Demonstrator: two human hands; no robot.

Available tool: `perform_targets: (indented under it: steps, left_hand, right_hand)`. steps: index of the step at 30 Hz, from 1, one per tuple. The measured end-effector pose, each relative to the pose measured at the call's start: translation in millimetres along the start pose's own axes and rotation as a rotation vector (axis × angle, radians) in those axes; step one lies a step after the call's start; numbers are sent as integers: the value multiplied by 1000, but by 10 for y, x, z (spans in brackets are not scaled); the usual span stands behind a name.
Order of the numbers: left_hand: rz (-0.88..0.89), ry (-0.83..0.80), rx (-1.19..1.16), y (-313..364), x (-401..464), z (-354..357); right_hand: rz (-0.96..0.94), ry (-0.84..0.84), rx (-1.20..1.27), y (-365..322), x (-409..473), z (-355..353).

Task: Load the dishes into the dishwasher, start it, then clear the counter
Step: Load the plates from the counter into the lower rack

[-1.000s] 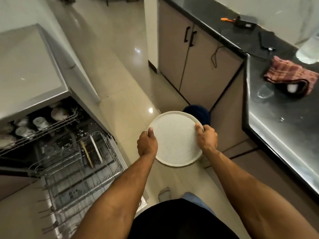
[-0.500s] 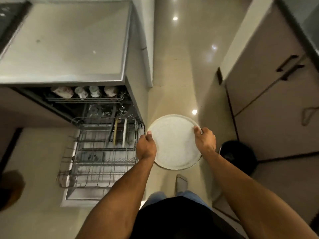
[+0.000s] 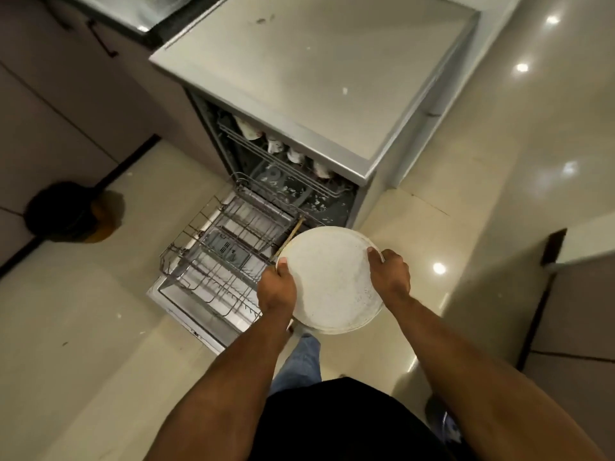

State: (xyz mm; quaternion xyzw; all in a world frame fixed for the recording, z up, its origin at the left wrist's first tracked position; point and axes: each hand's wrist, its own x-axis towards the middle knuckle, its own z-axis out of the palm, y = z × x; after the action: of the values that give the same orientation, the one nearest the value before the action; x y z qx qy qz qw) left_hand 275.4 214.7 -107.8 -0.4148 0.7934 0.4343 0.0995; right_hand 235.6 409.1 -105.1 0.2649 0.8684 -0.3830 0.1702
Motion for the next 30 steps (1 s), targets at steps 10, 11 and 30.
perform_targets:
  steps: [10, 11, 30]
  left_hand:
    - [-111, 119, -142, 333, 912, -421]
    - [-127, 130, -151, 341, 965, -444]
    - [-462, 210, -299, -727, 2565, 438]
  right_hand:
    - [-134, -110, -137, -1208, 604, 577]
    - [-146, -125, -160, -1283, 638, 624]
    - [-182, -327, -560, -1183, 2087, 2462]
